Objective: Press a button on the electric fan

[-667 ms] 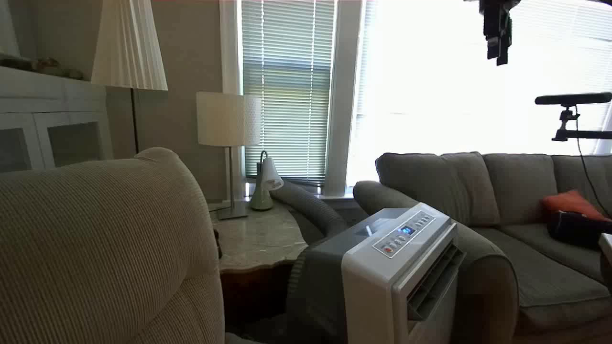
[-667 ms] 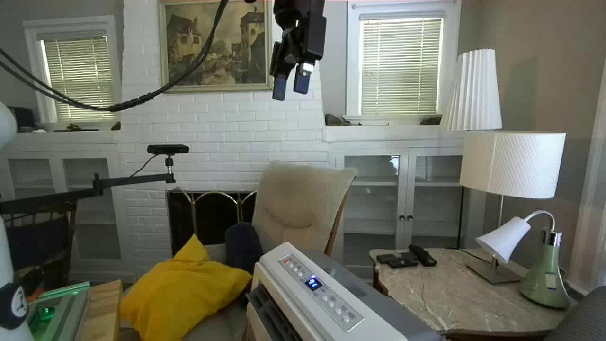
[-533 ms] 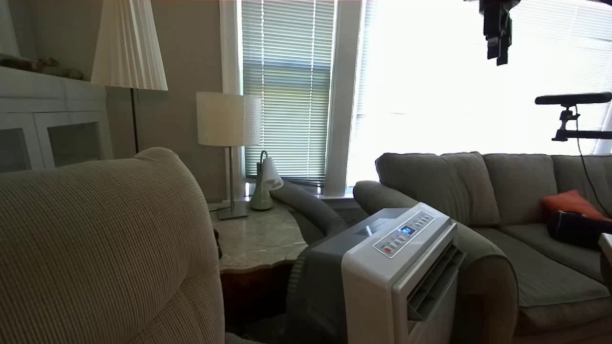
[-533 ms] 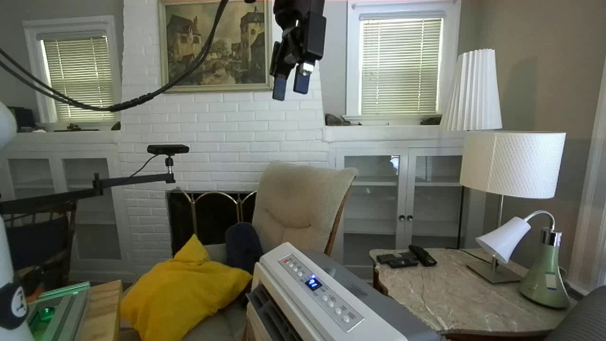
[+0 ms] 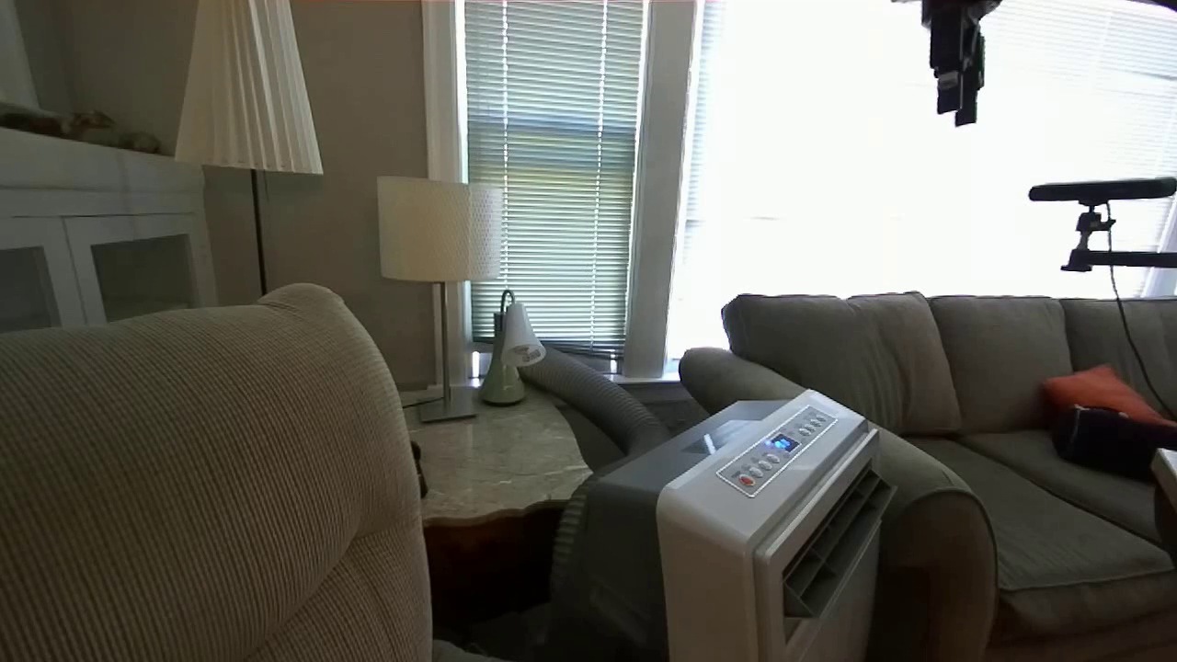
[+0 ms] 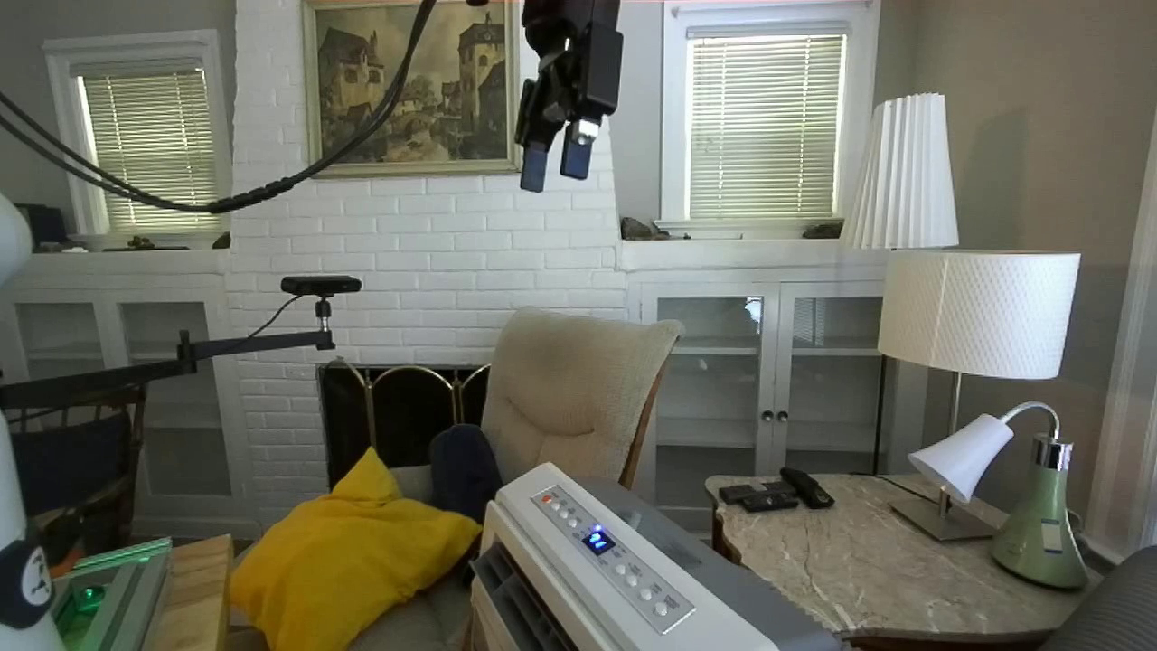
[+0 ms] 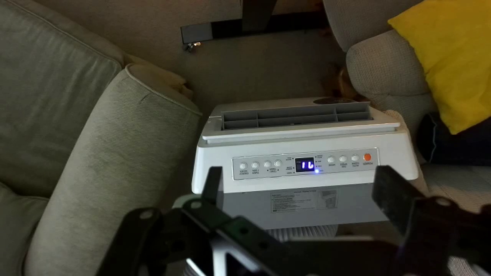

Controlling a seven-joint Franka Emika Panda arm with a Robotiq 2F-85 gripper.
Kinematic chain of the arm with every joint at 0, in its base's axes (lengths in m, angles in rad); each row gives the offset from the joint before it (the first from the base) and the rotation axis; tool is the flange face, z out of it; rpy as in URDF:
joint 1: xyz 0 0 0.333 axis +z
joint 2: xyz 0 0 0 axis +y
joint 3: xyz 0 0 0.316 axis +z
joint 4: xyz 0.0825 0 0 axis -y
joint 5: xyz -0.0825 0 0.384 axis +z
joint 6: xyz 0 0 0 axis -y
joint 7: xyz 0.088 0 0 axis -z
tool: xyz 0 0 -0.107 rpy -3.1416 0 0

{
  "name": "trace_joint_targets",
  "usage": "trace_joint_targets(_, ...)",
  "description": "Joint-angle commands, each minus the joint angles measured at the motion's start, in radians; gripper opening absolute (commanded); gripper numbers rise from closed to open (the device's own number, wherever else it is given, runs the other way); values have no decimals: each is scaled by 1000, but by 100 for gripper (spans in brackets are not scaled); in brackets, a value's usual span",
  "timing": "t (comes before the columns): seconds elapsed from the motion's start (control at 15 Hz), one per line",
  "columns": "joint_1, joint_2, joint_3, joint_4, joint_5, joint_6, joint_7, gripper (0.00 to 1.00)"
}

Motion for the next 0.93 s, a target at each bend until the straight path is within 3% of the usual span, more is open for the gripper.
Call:
trace_joint_targets(0.0,-1,1,0,2,0,-2,0,100)
trace_joint_targets(0.33,-11,44,-14,3,5,26,2,100)
trace_joint_targets(0.87,-27,166,-33,-22,3,182,8,100)
